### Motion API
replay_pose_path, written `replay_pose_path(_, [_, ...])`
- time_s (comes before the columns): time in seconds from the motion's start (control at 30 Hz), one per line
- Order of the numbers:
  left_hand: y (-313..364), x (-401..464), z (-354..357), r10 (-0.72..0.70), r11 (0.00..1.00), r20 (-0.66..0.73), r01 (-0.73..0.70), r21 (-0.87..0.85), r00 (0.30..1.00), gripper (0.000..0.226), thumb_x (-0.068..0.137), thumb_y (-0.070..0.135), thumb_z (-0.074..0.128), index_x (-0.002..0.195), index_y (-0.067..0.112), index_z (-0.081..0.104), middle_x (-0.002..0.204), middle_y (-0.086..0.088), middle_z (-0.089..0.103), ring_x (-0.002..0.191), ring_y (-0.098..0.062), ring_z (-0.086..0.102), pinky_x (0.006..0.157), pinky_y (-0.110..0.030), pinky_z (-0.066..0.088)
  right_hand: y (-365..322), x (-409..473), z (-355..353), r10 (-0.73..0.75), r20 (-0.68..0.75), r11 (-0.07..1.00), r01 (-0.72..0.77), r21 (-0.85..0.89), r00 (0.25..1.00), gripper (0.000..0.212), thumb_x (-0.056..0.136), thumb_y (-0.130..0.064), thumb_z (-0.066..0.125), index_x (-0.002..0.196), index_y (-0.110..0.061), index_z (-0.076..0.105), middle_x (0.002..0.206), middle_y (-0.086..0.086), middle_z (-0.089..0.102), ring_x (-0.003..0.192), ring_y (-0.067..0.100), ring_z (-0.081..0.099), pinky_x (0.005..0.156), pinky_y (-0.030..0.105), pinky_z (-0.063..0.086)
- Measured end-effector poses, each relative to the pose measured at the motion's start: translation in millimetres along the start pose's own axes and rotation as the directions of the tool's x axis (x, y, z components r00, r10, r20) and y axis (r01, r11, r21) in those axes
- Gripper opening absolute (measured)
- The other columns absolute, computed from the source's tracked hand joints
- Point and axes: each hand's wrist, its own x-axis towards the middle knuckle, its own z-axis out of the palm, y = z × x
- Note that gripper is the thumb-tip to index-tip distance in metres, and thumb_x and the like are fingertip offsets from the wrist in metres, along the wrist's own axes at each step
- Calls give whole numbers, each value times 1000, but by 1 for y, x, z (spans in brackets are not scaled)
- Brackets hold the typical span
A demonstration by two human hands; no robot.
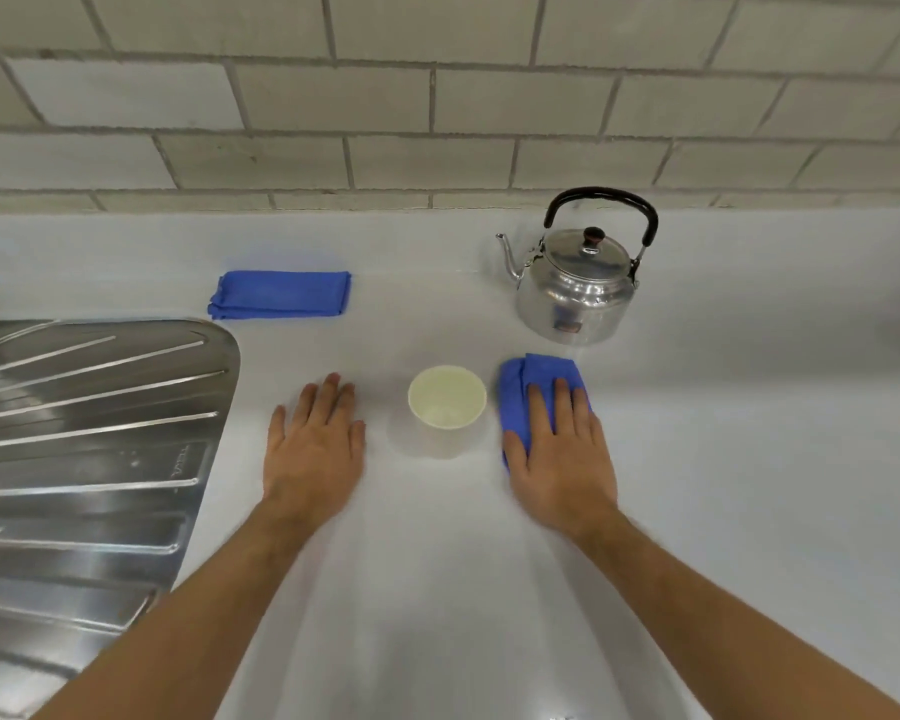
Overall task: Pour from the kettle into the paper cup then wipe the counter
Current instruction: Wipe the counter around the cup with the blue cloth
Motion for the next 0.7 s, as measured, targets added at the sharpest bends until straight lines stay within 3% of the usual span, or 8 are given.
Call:
replay_pose_path(0.1, [16, -31, -6, -18, 1000, -67, 17, -13, 998, 53, 95, 29, 39, 145, 13, 31, 156, -6, 26, 142, -23, 25, 113, -42, 23, -15, -37, 2, 101, 37, 994, -103, 41, 994, 74, 99, -54, 21, 158, -13, 4, 165, 19, 1, 151, 37, -2, 122, 45, 3])
replay_pose_path(0.17, [30, -55, -12, -30, 999, -84, 28, -29, 996, 45, 90, 28, 47, 131, 11, 45, 137, -11, 43, 123, -28, 43, 98, -41, 36, -24, -53, 2, 110, 120, 992, -116, 48, 987, 75, 98, -57, 22, 158, -14, 3, 165, 19, -2, 151, 38, -4, 121, 45, 3])
replay_pose_path(0.23, [50, -75, -17, -29, 999, -55, 28, -22, 998, 33, 90, 34, 45, 112, 12, 55, 115, -9, 52, 102, -28, 50, 83, -40, 41, -21, -51, -13, 101, 196, 992, -115, 60, 975, 68, 98, -56, 26, 155, -18, 20, 163, 18, 13, 148, 38, 12, 116, 46, 17])
replay_pose_path(0.33, [94, -90, -17, -23, 998, 108, 29, -53, 994, 45, 92, 51, 33, 104, 13, 55, 109, -7, 56, 100, -27, 51, 80, -38, 41, 2, -18, -49, 10, 186, 992, -34, 124, 982, 39, 96, -34, 43, 130, -21, 56, 142, 11, 45, 123, 36, 45, 98, 43, 38])
replay_pose_path(0.43, [140, -88, -12, -20, 998, 196, 31, -51, 980, 66, 85, 69, 33, 111, 12, 52, 110, -5, 54, 104, -26, 51, 77, -38, 36, 23, 18, -75, -113, 245, 983, 73, 167, 963, 66, 87, -21, 62, 148, -21, 38, 153, 8, 36, 135, 33, 37, 108, 45, 36])
replay_pose_path(0.53, [169, -79, -9, -28, 999, 232, 32, -12, 972, 67, 81, 69, 45, 116, 12, 49, 112, -5, 53, 104, -24, 51, 75, -34, 35, 29, 37, -74, -197, 367, 974, 140, 178, 909, 80, 81, -31, 74, 149, -17, 35, 147, 6, 46, 132, 29, 44, 108, 47, 38])
replay_pose_path(0.6, [176, -71, -9, -46, 997, 278, 63, -52, 960, 58, 81, 61, 54, 114, 13, 51, 111, -6, 54, 101, -23, 53, 73, -33, 39, 35, 46, -69, -208, 352, 974, 159, 163, 913, 65, 78, -36, 77, 134, -16, 52, 129, 2, 59, 118, 26, 54, 101, 45, 43])
replay_pose_path(0.7, [184, -67, -11, -13, 981, 308, 72, -181, 951, 31, 84, 41, 60, 98, 14, 55, 105, -7, 60, 92, -24, 58, 71, -33, 48, 45, 54, -69, -249, 326, 956, 178, 233, 912, 30, 75, -32, 80, 87, -9, 64, 87, 4, 67, 85, 24, 62, 75, 36, 53])
